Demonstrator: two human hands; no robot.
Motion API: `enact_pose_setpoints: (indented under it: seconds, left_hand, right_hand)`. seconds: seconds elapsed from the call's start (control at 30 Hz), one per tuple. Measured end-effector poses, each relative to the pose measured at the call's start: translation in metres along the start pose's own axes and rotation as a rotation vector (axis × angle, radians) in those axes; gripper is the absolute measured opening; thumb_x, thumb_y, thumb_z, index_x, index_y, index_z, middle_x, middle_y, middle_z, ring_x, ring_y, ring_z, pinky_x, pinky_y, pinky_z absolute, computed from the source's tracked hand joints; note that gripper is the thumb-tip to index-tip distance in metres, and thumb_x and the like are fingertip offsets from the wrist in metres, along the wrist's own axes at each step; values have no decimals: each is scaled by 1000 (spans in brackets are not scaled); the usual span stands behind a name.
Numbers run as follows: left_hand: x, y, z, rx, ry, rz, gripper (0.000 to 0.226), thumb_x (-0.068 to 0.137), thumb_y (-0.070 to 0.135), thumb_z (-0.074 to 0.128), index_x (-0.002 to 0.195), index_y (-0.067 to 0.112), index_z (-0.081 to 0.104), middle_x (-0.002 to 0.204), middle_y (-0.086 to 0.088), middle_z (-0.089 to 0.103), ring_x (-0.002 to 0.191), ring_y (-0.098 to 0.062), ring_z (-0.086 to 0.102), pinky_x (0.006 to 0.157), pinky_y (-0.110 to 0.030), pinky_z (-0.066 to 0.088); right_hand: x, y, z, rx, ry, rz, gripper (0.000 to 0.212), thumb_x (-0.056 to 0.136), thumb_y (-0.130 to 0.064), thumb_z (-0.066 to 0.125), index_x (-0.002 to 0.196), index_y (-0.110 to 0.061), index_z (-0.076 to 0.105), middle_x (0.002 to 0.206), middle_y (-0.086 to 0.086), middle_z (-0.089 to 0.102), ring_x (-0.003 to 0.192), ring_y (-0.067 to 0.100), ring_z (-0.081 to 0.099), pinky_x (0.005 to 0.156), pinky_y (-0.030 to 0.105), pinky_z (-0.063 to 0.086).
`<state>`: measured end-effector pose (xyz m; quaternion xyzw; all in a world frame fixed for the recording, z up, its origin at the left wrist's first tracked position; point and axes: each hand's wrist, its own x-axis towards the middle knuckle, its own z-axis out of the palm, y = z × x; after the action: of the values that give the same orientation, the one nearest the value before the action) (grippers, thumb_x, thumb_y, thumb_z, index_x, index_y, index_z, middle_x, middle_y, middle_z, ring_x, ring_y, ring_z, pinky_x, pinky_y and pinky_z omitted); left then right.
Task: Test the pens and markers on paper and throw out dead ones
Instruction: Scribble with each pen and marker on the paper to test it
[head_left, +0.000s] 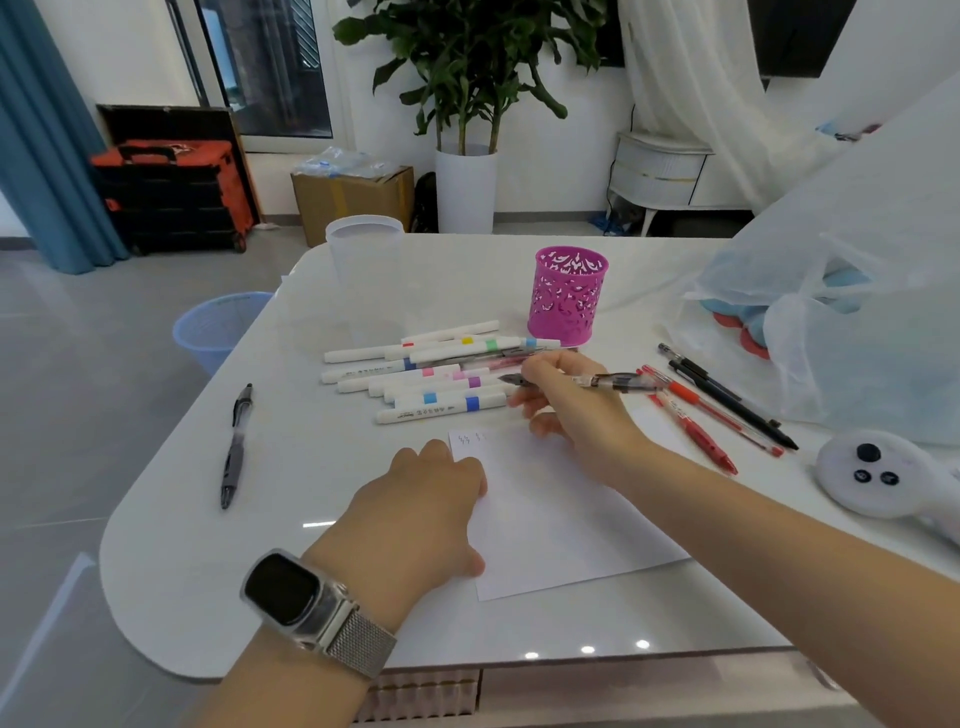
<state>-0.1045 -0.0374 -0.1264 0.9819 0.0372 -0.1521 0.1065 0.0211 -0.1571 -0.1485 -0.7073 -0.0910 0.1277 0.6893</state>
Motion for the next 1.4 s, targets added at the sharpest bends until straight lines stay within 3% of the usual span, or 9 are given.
enact_pose_setpoints:
  seconds: [0.1, 0.23, 0.37, 0.63, 0.83, 1.27, 1.4]
  left_hand:
    - [0, 1, 0, 6, 2, -8, 60, 80, 36, 69, 131, 29, 40, 126, 2, 37, 117, -18, 37, 92, -35, 46]
    - [0, 3, 1, 12, 6, -15, 58, 81, 36, 68, 131, 28, 40, 126, 1, 37, 117, -19, 36, 91, -36, 46]
    - [-1, 4, 0, 21, 5, -16, 58, 82, 36, 68, 132, 27, 40, 128, 0, 37, 118, -20, 36, 91, -36, 46]
    - [-1, 5, -2, 22, -4, -24, 56, 82, 35, 68, 130, 26, 41, 129, 0, 36, 119, -20, 36, 90, -35, 46]
    - [-1, 5, -1, 24, -11, -26, 57, 81, 36, 68, 131, 26, 40, 129, 0, 36, 118, -20, 37, 91, -35, 46]
    - [1, 4, 0, 19, 0, -19, 59, 80, 37, 69, 131, 28, 40, 128, 1, 36, 118, -20, 36, 90, -35, 46]
    - [1, 2, 1, 5, 7, -11, 61, 79, 38, 70, 131, 29, 40, 128, 2, 37, 118, -19, 37, 91, -35, 46]
  right_hand:
    - [-1, 8, 4, -121, -38, -109, 8, 85, -17, 69, 86, -9, 67, 77, 7, 72, 62, 12, 62, 51, 24, 48]
    - [2, 19, 9, -272, 142, -189, 30, 79, -18, 72, 60, -10, 50, 52, -2, 56, 46, 1, 50, 48, 12, 40]
    - [2, 24, 12, -334, 105, -190, 26, 75, -7, 63, 57, -9, 44, 48, 2, 51, 47, 10, 47, 45, 16, 36]
    - [4, 26, 14, -388, 59, -221, 23, 76, -5, 64, 59, -7, 48, 50, 4, 54, 40, 2, 46, 45, 12, 37]
    - [6, 28, 14, -419, 47, -239, 21, 73, -5, 64, 58, -6, 49, 45, -1, 51, 43, 7, 46, 48, 18, 39]
    - [8, 28, 14, -431, 24, -215, 34, 73, -5, 63, 50, -14, 38, 50, 10, 48, 50, 16, 49, 52, 23, 37]
    - [9, 13, 4, -147, 52, -96, 32, 81, -13, 72, 59, -9, 50, 46, 1, 51, 40, 7, 43, 41, 16, 35]
